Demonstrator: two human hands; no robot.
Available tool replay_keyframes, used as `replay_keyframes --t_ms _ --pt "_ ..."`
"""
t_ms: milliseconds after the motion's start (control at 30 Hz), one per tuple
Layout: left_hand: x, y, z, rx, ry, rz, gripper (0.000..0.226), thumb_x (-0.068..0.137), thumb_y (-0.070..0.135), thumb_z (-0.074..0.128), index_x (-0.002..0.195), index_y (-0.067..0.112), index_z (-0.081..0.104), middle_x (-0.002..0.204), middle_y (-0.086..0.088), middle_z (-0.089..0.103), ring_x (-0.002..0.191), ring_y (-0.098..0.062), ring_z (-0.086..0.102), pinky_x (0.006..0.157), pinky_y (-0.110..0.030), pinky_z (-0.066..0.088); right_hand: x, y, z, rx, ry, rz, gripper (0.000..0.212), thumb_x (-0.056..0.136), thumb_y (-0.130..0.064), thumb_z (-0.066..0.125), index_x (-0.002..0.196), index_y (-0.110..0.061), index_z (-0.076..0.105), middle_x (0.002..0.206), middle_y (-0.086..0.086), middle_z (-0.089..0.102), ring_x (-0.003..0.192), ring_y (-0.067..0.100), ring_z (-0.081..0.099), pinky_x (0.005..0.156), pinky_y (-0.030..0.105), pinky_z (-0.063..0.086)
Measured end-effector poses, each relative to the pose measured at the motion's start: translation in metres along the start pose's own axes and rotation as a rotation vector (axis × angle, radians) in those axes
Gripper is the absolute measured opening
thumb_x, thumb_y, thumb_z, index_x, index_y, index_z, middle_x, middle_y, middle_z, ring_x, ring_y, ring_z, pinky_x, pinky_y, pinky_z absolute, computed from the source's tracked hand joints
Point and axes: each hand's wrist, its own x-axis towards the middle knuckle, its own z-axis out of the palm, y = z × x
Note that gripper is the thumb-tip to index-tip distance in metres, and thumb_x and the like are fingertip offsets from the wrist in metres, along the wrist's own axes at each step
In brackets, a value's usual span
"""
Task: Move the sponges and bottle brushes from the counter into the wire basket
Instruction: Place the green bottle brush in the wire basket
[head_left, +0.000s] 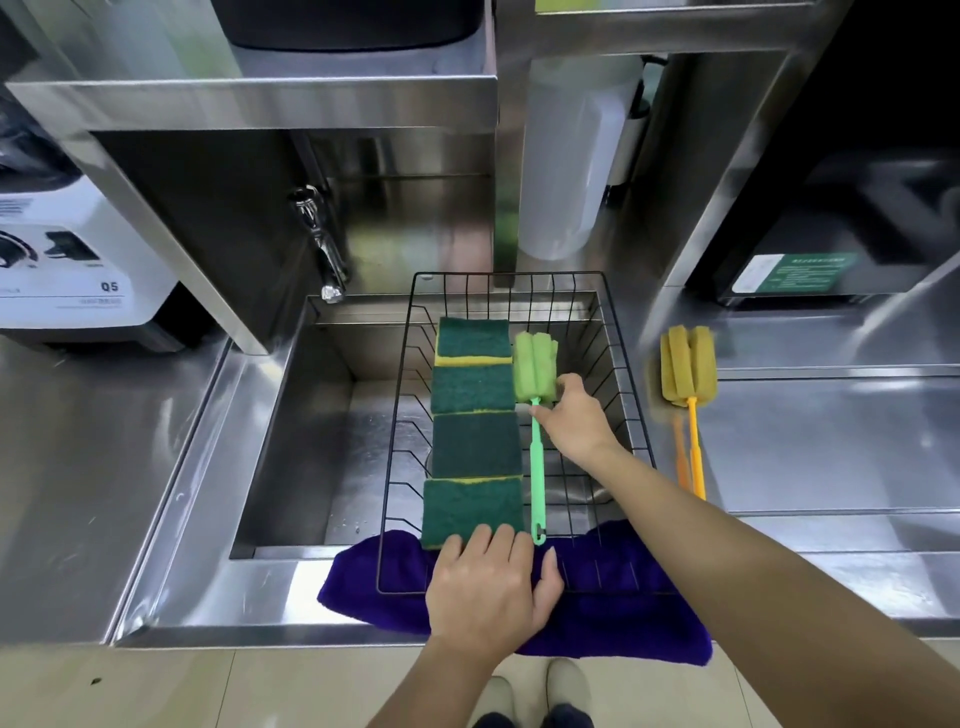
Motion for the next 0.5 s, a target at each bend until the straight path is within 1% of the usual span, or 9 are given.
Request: replay_keyframes --t_ms 33,100,200,267,333,400,500 --pt "0.000 0.000 0.000 0.005 -0.005 0.005 0.045 0.094 0.036 0.038 0.057 0.016 0.053 0.055 0.002 0.046 0.050 -0.019 0.045 0.049 -0.029 0.034 0.000 -0.003 -0.005 0.031 0.029 -0.004 0.040 0.091 -0.019 0.055 0.126 -0.006 0.043 0.097 0.012 0.060 0.085 0.025 0.056 0.072 0.031 0.042" --pt "0.001 0.000 0.000 0.017 -0.018 0.014 0.040 0.089 0.037 0.044 0.056 0.016 0.053 0.054 0.002 0.046 0.049 -0.019 0.045 0.048 -0.030 0.035 -0.003 -0.010 -0.017 0.055 0.114 -0.041 0.034 0.091 -0.016 0.053 0.123 -0.006 0.048 0.095 0.013 0.064 0.083 0.024 0.058 0.073 0.033 0.045" --pt "0.001 0.000 -0.001 0.023 -0.034 0.022 0.039 0.087 0.037 0.046 0.056 0.016 0.053 0.053 0.002 0.046 0.049 -0.019 0.045 0.047 -0.031 0.035 -0.013 -0.019 -0.041 -0.104 0.305 -0.216 0.025 0.094 -0.016 0.047 0.115 -0.007 0.055 0.094 0.016 0.069 0.089 0.032 0.061 0.077 0.038 0.049" --pt "0.001 0.000 0.000 0.016 -0.026 0.022 0.040 0.089 0.037 0.045 0.055 0.016 0.053 0.053 0.002 0.045 0.048 -0.019 0.045 0.047 -0.031 0.035 -0.019 -0.019 -0.058 -0.158 0.425 -0.270 0.022 0.094 -0.017 0.044 0.110 -0.007 0.056 0.096 0.017 0.070 0.093 0.035 0.062 0.077 0.040 0.049" --pt "0.002 -0.001 -0.001 0.005 -0.021 0.023 0.043 0.091 0.036 0.042 0.056 0.016 0.053 0.053 0.002 0.045 0.048 -0.019 0.046 0.047 -0.032 0.035 -0.022 -0.011 -0.074 -0.223 0.535 -0.232 0.022 0.095 -0.017 0.043 0.108 -0.007 0.056 0.100 0.017 0.068 0.099 0.035 0.059 0.079 0.039 0.045" --pt "0.001 -0.001 -0.001 -0.004 -0.015 0.027 0.043 0.092 0.036 0.041 0.055 0.015 0.052 0.053 0.001 0.045 0.048 -0.020 0.046 0.047 -0.031 0.036 -0.026 0.006 -0.087 -0.268 0.609 -0.147 0.021 0.094 -0.019 0.043 0.108 -0.006 0.053 0.105 0.020 0.065 0.104 0.037 0.057 0.078 0.041 0.044" --pt "0.001 0.000 -0.001 -0.009 -0.011 0.030 0.048 0.096 0.035 0.036 0.055 0.015 0.052 0.052 0.001 0.044 0.048 -0.020 0.046 0.048 -0.029 0.035 -0.034 0.039 -0.100 -0.286 0.583 0.017 0.032 0.095 -0.030 0.043 0.113 -0.004 0.045 0.109 0.024 0.064 0.099 0.044 0.060 0.079 0.045 0.047"
